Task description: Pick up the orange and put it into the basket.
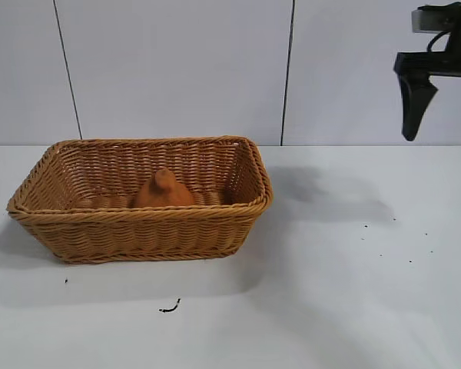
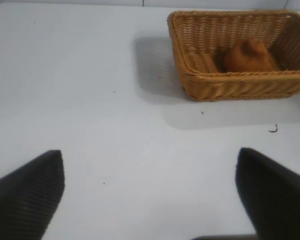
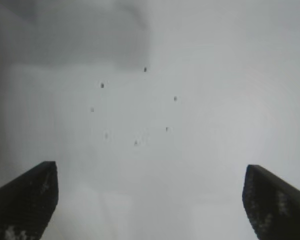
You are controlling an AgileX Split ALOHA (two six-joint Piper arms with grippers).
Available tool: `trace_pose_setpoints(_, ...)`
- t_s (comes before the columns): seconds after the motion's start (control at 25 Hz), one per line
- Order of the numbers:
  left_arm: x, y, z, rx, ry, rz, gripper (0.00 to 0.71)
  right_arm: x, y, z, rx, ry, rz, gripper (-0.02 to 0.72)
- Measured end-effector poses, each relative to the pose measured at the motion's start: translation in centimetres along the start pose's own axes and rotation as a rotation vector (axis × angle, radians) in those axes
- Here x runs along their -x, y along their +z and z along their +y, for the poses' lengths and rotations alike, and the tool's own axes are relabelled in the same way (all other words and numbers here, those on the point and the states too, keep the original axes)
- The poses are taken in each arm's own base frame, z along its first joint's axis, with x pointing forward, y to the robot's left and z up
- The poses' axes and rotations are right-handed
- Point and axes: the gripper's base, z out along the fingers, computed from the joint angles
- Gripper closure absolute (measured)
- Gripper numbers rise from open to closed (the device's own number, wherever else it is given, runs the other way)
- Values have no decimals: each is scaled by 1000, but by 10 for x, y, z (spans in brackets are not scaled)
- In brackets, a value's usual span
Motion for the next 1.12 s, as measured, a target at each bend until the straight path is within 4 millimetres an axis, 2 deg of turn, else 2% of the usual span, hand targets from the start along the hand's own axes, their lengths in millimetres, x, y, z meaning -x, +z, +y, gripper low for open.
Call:
trace_pose_setpoints(0.08,0,0,0,0,0,0,44,-25,-9,-1,0,-3,3,10)
trace_pose_setpoints(0.12,0,0,0,0,0,0,44,-47,-16,-2,2,-6,3,10)
trace_pose_setpoints(0.16,0,0,0,0,0,0,44,-47,-16,-2,2,-6,3,10)
trace_pose_setpoints(0.2,0,0,0,0,0,0,44,-77,-23,-3,3,-7,-3,10)
trace_pose_setpoints(0.28,0,0,0,0,0,0,44,-111,-29,-4,3,-8,-16,10)
trace_pose_setpoints(0.44,0,0,0,0,0,0,44,-170,-32,-7,5,-8,-63,10)
trace_pose_setpoints(0.56,0,0,0,0,0,0,44,-206,-30,-8,9,-11,-180,10)
trace_pose_setpoints(0.8,0,0,0,0,0,0,44,-269,-28,-11,20,-14,-459,10)
trace_pose_setpoints(1.12,0,0,0,0,0,0,44,-331,-51,-13,47,-23,-915,10)
